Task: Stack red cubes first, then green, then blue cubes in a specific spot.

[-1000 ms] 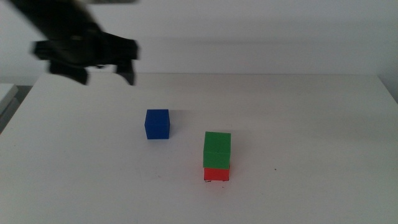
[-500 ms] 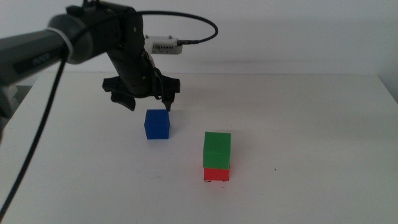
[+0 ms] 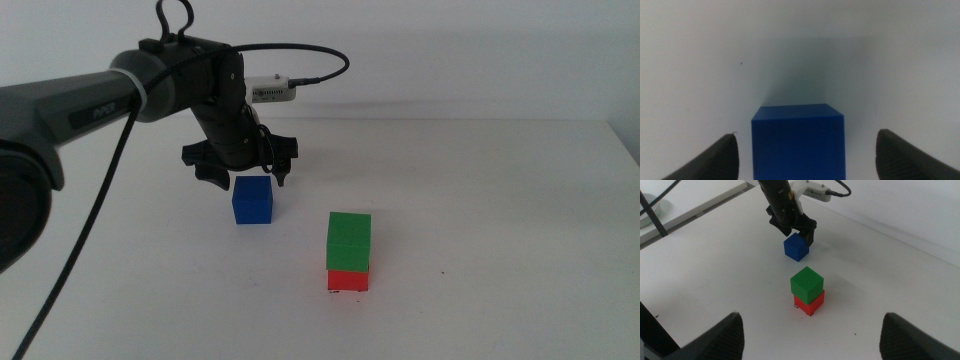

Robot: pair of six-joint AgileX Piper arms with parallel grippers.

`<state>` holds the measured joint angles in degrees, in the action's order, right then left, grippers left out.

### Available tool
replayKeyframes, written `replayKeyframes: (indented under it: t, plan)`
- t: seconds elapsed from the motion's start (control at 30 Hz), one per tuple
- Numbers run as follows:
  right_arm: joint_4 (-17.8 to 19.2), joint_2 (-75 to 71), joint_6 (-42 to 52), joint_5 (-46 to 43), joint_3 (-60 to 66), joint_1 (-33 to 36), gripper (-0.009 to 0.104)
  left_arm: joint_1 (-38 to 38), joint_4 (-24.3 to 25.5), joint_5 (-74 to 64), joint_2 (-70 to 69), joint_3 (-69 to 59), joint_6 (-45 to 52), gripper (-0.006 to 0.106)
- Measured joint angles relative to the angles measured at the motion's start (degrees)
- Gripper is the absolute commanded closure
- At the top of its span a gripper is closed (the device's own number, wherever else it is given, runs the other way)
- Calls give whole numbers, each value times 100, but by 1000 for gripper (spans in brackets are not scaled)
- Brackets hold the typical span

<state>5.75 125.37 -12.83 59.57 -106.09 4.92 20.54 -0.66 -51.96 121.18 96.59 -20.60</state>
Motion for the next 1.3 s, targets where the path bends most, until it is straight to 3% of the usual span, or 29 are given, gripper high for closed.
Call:
replayKeyframes:
  t: [0.23, 0.37, 0.5, 0.67, 0.77, 0.93, 1.07, 1.3]
  plan:
    - [0, 0, 0, 0, 0, 0, 4, 0, -24, 0, 190, 13, -119, 10]
    - [0, 0, 0, 0, 0, 0, 4, 0, -23, 3, 305, 13, -128, 19]
    - [0, 0, 0, 0, 0, 0, 4, 0, -23, -13, 318, 28, -128, 43]
    - [0, 0, 0, 0, 0, 0, 4, 0, -166, -209, 305, 54, -85, 84]
    - [0, 0, 0, 0, 0, 0, 4, -11, -208, -516, 68, 58, -61, 96]
    - [0, 0, 0, 0, 0, 0, 4, 242, 290, -1335, -1115, 98, -579, 97]
    - [0, 0, 0, 0, 0, 0, 4, 1017, 689, -1694, -1900, 157, -1185, 97]
    - [0, 0, 0, 0, 0, 0, 4, 2195, 918, -1799, -1914, 161, -2209, 97]
